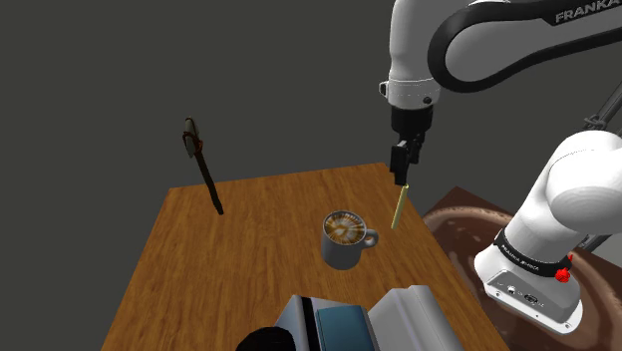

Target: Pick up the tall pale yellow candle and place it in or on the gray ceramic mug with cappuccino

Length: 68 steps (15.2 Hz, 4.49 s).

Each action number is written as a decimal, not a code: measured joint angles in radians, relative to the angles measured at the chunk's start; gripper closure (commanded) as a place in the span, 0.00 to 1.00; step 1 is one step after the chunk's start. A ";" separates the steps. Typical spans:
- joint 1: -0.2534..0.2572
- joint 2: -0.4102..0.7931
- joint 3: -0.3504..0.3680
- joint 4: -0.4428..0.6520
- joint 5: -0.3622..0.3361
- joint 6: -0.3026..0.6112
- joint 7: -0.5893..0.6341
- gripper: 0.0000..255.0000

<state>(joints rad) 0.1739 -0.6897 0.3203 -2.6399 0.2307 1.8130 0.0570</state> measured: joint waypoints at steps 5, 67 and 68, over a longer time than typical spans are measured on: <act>0.017 0.014 0.023 -0.057 0.024 0.062 0.004 0.00; 0.004 0.179 0.091 0.547 0.009 -0.354 0.188 1.00; 0.003 0.215 0.113 0.591 0.009 -0.358 0.215 1.00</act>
<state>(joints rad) 0.1768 -0.4750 0.4329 -2.0487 0.2397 1.4550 0.2721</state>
